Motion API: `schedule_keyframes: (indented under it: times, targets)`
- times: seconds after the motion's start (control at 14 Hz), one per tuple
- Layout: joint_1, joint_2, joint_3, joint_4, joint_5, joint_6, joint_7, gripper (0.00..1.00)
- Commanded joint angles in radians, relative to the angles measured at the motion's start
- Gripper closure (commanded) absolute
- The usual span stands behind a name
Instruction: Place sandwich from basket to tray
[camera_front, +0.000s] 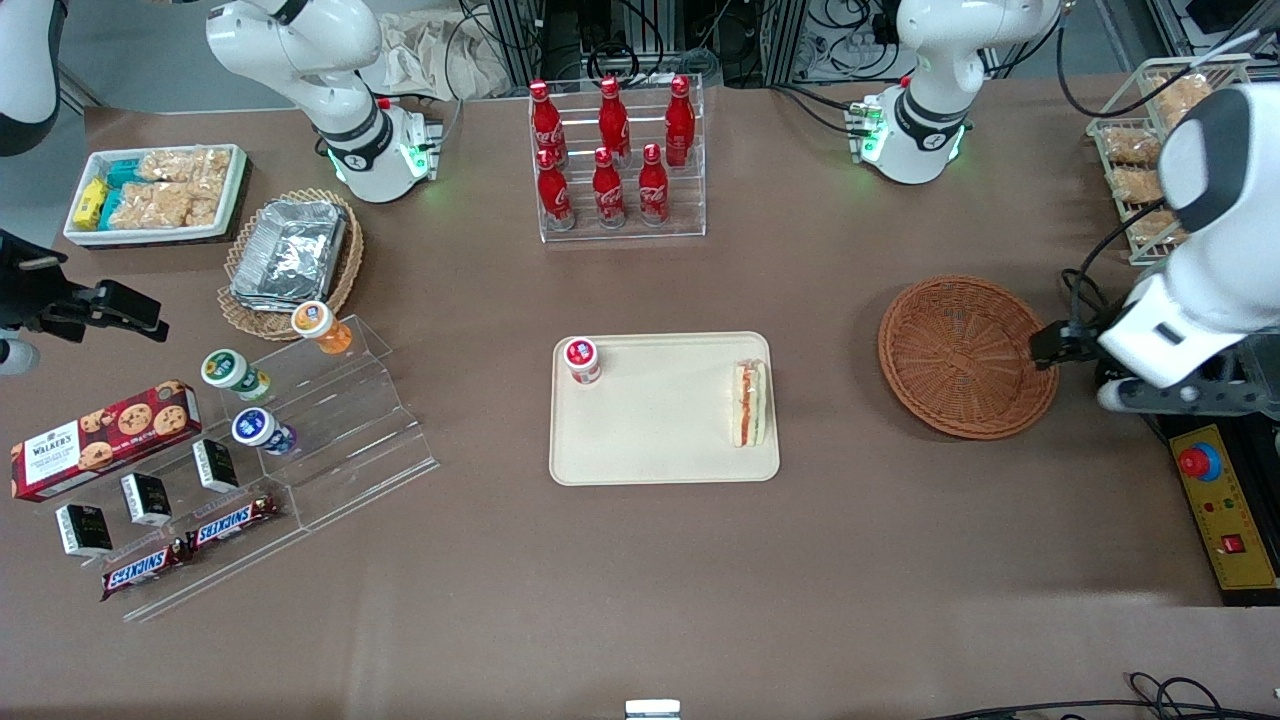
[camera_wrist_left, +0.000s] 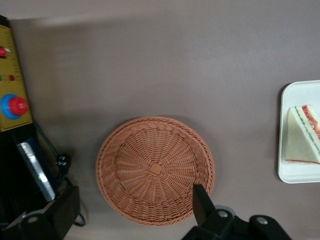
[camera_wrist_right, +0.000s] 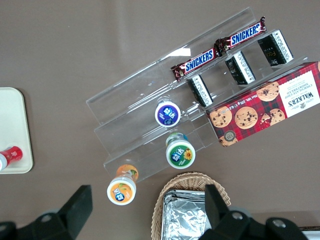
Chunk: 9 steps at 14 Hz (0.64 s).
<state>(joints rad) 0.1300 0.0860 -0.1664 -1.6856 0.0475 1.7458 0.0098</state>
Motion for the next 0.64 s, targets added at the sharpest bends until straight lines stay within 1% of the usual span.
schedule_keyframes:
  times: [0.0,0.21,0.57]
  targets:
    - [-0.001,-0.069,0.071,-0.011,-0.087,-0.032,0.05,0.0]
    - [0.008,-0.057,0.082,0.035,-0.095,-0.086,0.098,0.0]
    - [0.008,-0.057,0.082,0.032,-0.081,-0.089,0.09,0.0]
